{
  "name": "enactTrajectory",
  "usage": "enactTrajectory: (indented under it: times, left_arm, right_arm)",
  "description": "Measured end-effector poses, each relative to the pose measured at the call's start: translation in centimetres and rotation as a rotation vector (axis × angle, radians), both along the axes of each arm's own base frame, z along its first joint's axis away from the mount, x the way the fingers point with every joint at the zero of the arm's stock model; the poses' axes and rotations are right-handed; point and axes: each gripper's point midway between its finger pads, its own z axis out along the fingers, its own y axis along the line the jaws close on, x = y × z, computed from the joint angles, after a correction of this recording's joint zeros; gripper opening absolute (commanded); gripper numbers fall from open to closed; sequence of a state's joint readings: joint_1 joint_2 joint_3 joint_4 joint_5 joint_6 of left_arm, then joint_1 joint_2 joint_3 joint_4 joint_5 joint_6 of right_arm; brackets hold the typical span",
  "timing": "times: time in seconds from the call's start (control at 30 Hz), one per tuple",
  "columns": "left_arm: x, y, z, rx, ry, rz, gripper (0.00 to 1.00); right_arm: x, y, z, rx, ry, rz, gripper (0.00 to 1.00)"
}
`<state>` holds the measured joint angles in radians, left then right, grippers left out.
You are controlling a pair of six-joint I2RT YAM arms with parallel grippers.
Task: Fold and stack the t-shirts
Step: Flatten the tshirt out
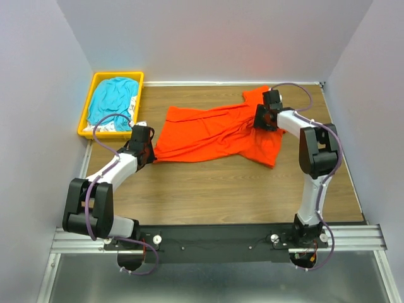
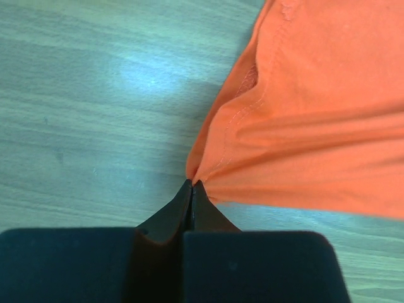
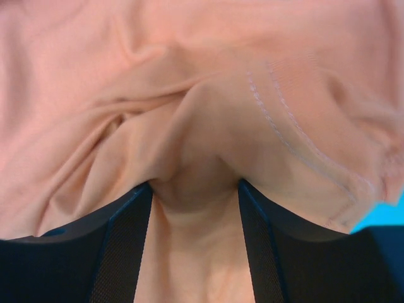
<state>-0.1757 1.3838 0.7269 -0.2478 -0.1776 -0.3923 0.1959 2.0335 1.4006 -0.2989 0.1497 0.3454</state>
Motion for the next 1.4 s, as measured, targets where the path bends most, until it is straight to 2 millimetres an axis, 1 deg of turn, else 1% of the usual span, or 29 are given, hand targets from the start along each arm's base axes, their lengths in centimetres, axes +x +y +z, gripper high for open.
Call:
enactTrajectory:
  times: [0.07, 0.1, 0.13, 0.2, 0.23, 0.27, 0.3, 0.33, 0.37, 0.4, 0.43, 0.47, 0.5, 0.53, 0.6, 0.67, 0.73, 0.9, 1.03, 1.1, 1.33, 1.4]
  left_arm:
    - [0.2, -0.3, 0.1, -0.009, -0.008, -0.012, 0.00]
    - [0.4, -0.4, 0.2, -0.013, -0.013, -0.017, 0.00]
    - [0.6, -0.5, 0.3, -0.017, -0.016, -0.021, 0.00]
    - [0.9, -0.8, 0.4, -0.027, -0.020, -0.030, 0.00]
    - [1.0, -0.9, 0.4, -0.032, -0.023, -0.035, 0.00]
    - [1.2, -1.0, 0.4, -0.038, -0.025, -0.039, 0.00]
    - [1.2, -1.1, 0.4, -0.042, -0.025, -0.043, 0.00]
    - [1.2, -1.2, 0.4, -0.045, -0.025, -0.045, 0.00]
    - [1.3, -1.3, 0.4, -0.049, -0.025, -0.049, 0.00]
    - [1.3, -1.4, 0.4, -0.053, -0.027, -0.052, 0.00]
    - [1.4, -1.5, 0.5, -0.058, -0.028, -0.056, 0.00]
    - [1.5, -1.6, 0.5, -0.060, -0.030, -0.058, 0.00]
    - [1.5, -1.6, 0.5, -0.062, -0.030, -0.060, 0.00]
    - [1.6, -1.6, 0.6, -0.064, -0.033, -0.062, 0.00]
    - [1.7, -1.7, 0.7, -0.067, -0.037, -0.065, 0.00]
    - [1.7, -1.8, 0.7, -0.070, -0.037, -0.068, 0.00]
    - [1.7, -1.8, 0.7, -0.072, -0.038, -0.070, 0.00]
    - [1.8, -1.9, 0.8, -0.076, -0.043, -0.073, 0.00]
    - [1.8, -1.9, 0.8, -0.075, -0.043, -0.073, 0.00]
    - [1.8, -1.9, 0.8, -0.074, -0.043, -0.074, 0.00]
    - [1.8, -1.9, 0.8, -0.073, -0.043, -0.076, 0.00]
    - [1.8, -1.9, 0.8, -0.073, -0.043, -0.076, 0.00]
  right_arm:
    - [2.4, 0.0, 0.9, -0.002, -0.038, 0.006, 0.68]
    - [3.1, -0.1, 1.6, 0.001, -0.057, 0.009, 0.69]
    - [3.4, -0.1, 2.2, 0.004, -0.069, 0.011, 0.69]
    - [3.4, -0.2, 4.5, 0.017, -0.116, 0.009, 0.69]
    - [2.7, -0.3, 5.2, 0.025, -0.130, 0.011, 0.69]
    - [1.6, -0.4, 6.0, 0.031, -0.137, 0.012, 0.69]
    - [-0.3, -0.7, 6.5, 0.032, -0.132, 0.012, 0.68]
    - [-1.7, -0.9, 7.3, 0.034, -0.137, 0.012, 0.66]
    - [-3.6, -1.3, 8.3, 0.040, -0.156, 0.007, 0.65]
    - [-4.8, -1.6, 8.5, 0.043, -0.158, 0.001, 0.64]
    - [-6.6, -1.9, 9.2, 0.050, -0.171, -0.005, 0.62]
    - [-7.6, -2.2, 9.4, 0.053, -0.176, -0.012, 0.60]
    - [-9.4, -3.0, 9.7, 0.059, -0.190, -0.030, 0.57]
    - [-11.0, -3.8, 9.6, 0.064, -0.193, -0.054, 0.54]
    - [-13.1, -5.0, 9.1, 0.075, -0.191, -0.096, 0.54]
    - [-15.1, -5.9, 8.0, 0.082, -0.172, -0.132, 0.54]
    - [-16.5, -5.7, 6.8, 0.103, -0.138, -0.140, 0.54]
    - [-18.6, -4.7, 3.4, 0.160, -0.026, -0.148, 0.54]
    - [-19.2, -3.9, 1.2, 0.185, 0.062, -0.131, 0.54]
    - [-19.4, -3.6, 0.4, 0.194, 0.092, -0.124, 0.54]
    - [-18.9, -3.3, -0.8, 0.201, 0.113, -0.111, 0.54]
    - [-18.1, -3.3, -0.7, 0.201, 0.102, -0.111, 0.54]
